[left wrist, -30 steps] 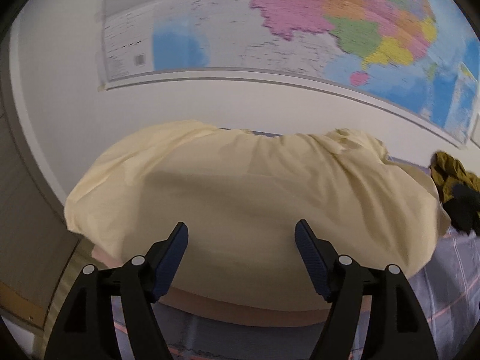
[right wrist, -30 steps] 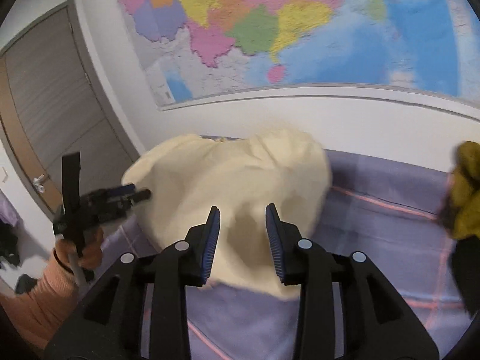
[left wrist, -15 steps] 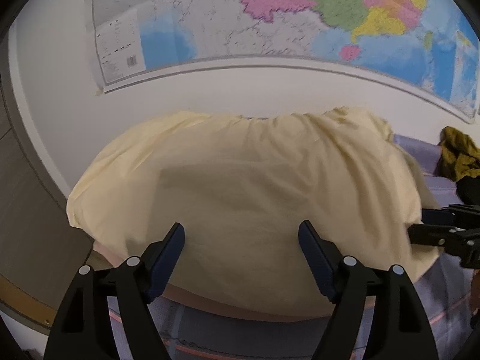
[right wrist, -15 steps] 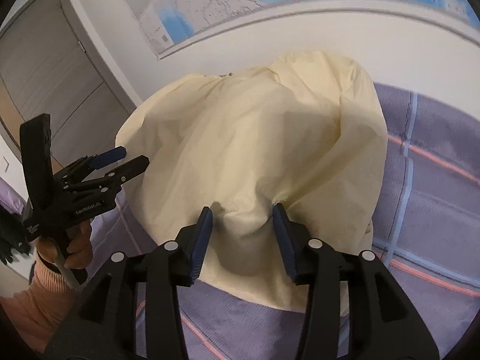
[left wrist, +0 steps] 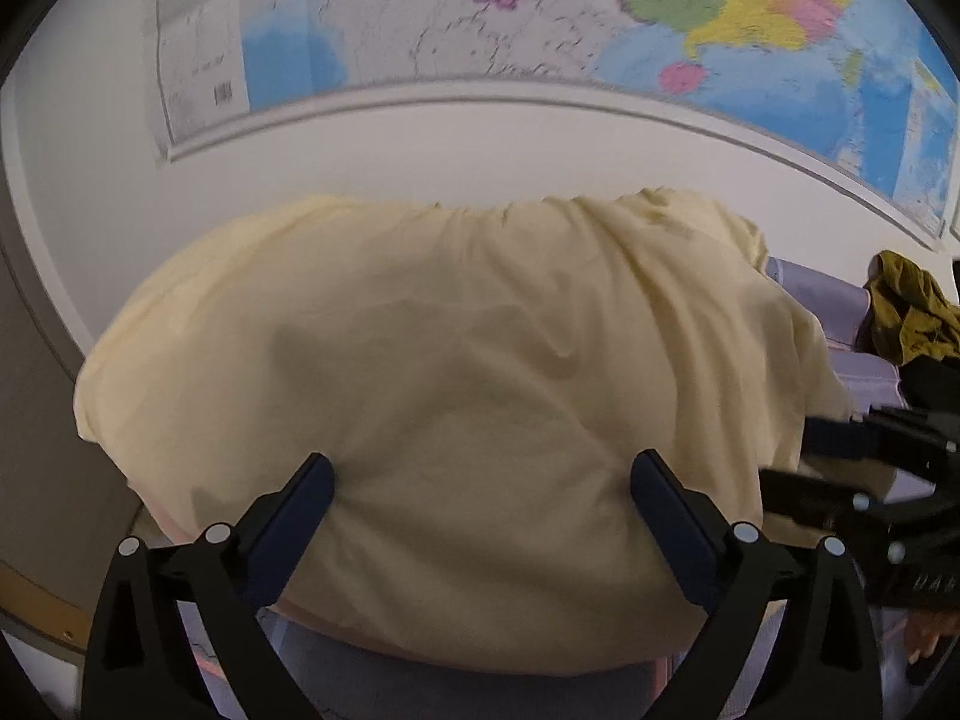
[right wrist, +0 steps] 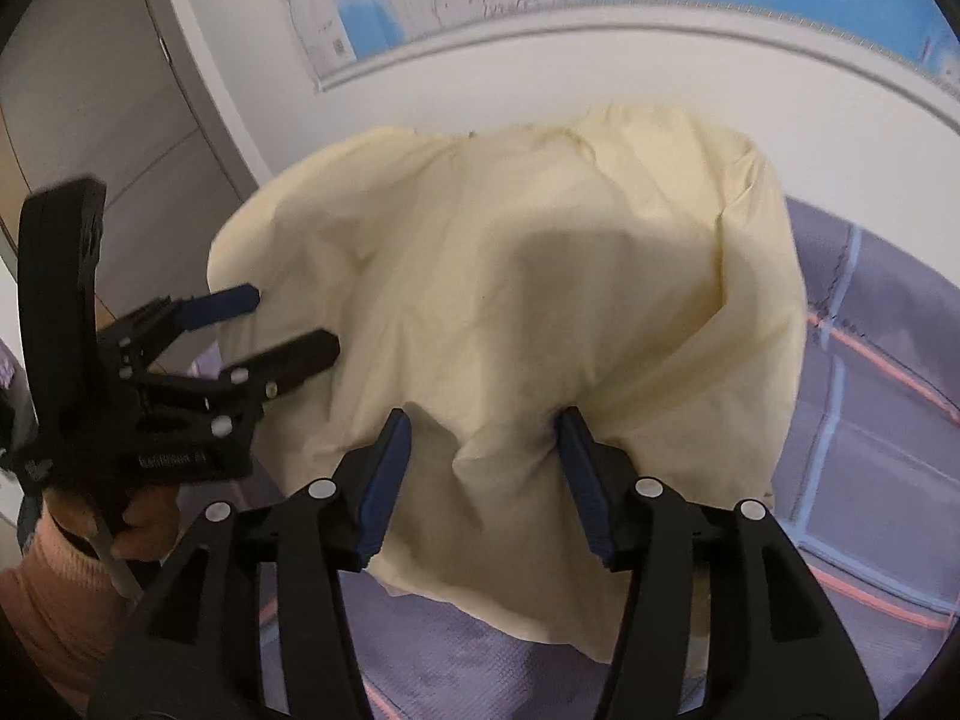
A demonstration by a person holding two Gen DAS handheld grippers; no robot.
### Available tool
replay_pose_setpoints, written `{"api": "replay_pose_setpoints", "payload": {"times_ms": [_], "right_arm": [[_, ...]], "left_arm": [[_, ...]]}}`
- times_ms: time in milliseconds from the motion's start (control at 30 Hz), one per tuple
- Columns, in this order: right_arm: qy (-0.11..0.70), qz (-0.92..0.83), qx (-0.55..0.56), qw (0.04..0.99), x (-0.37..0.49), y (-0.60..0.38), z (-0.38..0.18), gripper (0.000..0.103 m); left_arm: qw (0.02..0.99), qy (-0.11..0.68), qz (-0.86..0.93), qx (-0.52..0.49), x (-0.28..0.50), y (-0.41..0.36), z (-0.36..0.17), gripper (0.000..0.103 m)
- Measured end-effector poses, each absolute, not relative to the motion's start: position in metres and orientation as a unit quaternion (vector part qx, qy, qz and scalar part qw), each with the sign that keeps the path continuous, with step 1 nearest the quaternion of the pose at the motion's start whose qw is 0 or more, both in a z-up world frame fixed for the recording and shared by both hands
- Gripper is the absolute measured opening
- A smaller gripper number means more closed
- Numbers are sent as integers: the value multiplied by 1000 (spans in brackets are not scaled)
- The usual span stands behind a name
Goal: Fold large clothes
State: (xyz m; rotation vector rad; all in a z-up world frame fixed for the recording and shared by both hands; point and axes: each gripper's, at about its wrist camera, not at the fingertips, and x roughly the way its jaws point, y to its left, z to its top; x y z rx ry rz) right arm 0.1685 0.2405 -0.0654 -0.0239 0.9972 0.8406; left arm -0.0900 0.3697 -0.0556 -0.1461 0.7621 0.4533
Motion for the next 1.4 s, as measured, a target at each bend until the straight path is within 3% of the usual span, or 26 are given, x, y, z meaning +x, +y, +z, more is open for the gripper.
{"api": "replay_pose_setpoints", "payload": {"times_ms": [467, 867, 933, 1000, 1200, 1400], "right_arm": [[411, 407, 34, 815, 166, 205, -17, 54], [437, 398, 23, 806, 165, 220, -46, 60], [431, 401, 26, 808, 159, 216, -42, 64], [419, 404, 30, 812, 151, 211, -36, 78], [381, 398, 19, 834, 115, 196, -23, 93], [367, 396, 5, 842, 89, 184, -19, 97]], "left_arm": [[911, 344, 217, -66, -114, 354, -31, 95], [901, 352, 235, -90, -110, 341, -36, 96], [904, 341, 241, -96, -117, 338, -31, 96], [906, 323, 253, -104, -128, 334, -26, 96], [896, 315, 286, -128, -153, 316, -19, 96], [894, 308, 300, -122, -171, 292, -14, 96]]}}
